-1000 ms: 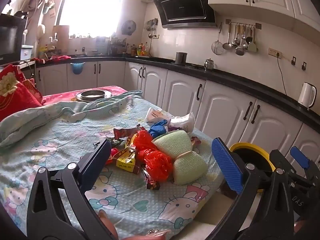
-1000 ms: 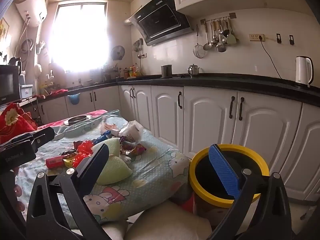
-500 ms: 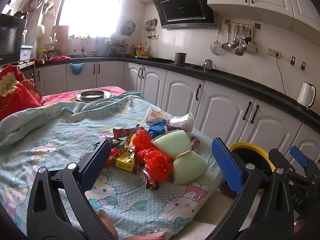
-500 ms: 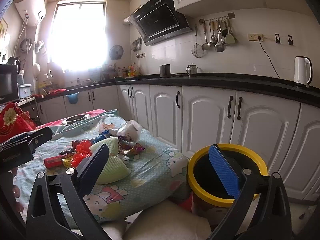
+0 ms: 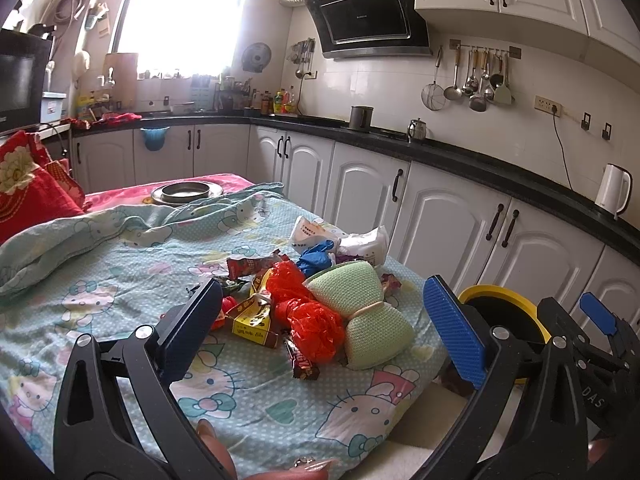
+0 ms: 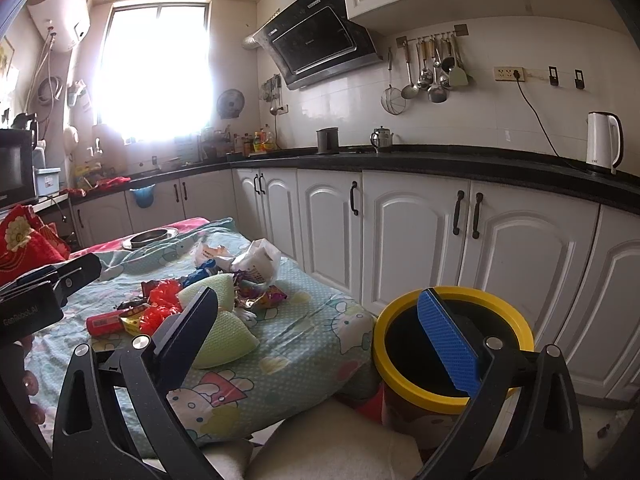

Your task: Collect trash

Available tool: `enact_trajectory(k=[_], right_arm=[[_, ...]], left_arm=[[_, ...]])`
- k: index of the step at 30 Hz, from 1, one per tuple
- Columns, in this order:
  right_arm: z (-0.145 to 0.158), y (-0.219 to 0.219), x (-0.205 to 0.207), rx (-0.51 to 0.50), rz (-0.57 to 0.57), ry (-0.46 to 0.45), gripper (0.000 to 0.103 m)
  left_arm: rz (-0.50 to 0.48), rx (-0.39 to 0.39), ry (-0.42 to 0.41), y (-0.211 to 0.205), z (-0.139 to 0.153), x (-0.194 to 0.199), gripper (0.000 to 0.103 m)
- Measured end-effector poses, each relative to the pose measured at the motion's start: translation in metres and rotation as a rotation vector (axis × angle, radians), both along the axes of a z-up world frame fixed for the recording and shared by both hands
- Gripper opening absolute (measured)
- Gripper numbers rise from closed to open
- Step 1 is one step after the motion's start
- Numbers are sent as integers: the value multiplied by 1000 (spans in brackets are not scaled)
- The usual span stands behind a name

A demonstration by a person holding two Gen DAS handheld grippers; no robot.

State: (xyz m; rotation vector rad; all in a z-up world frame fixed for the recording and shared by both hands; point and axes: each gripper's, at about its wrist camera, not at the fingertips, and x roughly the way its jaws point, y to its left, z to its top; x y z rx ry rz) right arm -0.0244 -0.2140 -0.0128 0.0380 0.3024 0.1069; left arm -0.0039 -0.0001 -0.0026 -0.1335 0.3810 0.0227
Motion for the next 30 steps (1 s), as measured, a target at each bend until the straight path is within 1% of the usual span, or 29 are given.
enact_trajectory(k=[17, 25, 30], right_arm=[[-3, 2, 3, -6, 13, 11, 97], [-3, 15, 11, -30, 92, 39, 97], [-4, 27, 22, -51, 144, 70, 97]], left_arm=[[6, -8, 5, 3, -1, 2, 92], [32, -41, 20, 20, -3, 9, 92], [78, -63, 27, 40, -4, 13, 92]])
